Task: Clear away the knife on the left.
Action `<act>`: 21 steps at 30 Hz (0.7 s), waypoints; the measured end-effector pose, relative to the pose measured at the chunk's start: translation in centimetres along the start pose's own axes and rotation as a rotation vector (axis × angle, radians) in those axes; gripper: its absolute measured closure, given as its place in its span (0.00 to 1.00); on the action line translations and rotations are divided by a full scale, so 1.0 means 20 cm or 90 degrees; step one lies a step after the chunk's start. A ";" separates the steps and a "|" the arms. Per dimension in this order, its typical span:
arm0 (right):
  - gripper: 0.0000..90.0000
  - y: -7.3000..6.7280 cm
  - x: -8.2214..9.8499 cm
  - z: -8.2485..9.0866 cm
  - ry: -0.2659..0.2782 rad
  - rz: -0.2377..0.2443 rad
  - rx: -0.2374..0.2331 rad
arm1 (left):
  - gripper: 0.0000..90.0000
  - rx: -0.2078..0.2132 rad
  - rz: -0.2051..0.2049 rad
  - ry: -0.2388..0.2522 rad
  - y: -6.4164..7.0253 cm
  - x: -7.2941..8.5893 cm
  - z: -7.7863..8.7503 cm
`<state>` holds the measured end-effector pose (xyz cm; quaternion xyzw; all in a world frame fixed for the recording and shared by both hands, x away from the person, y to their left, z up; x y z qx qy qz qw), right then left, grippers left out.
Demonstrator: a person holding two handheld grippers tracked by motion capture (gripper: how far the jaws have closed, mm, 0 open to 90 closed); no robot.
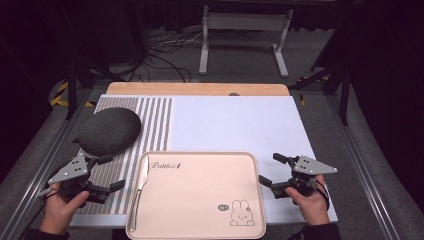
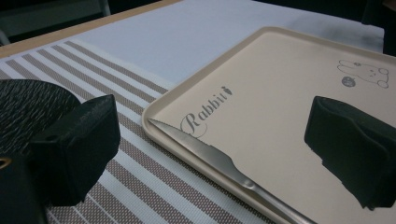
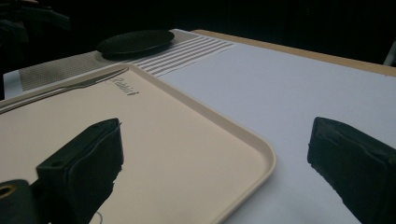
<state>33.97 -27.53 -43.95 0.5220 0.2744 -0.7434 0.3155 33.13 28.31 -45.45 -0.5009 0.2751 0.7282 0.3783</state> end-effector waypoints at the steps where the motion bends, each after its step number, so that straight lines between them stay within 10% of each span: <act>1: 0.05 0.00 0.00 0.00 0.001 0.000 -0.001 | 0.05 -0.001 0.004 0.005 -0.01 0.02 0.01; 21: 0.05 0.02 0.03 0.02 0.017 -0.015 -0.003 | 0.04 -0.050 -0.013 0.013 -0.01 0.12 0.03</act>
Point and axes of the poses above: each handheld gripper's, and its own axes: z roughly backward along the jaws, x roughly out of its underside, y roughly to its right, the point moved 3 cm from there along -z, roughly forward along the jaws, and after that the axes turned 2 degrees about -z, right-handed, at the moved point
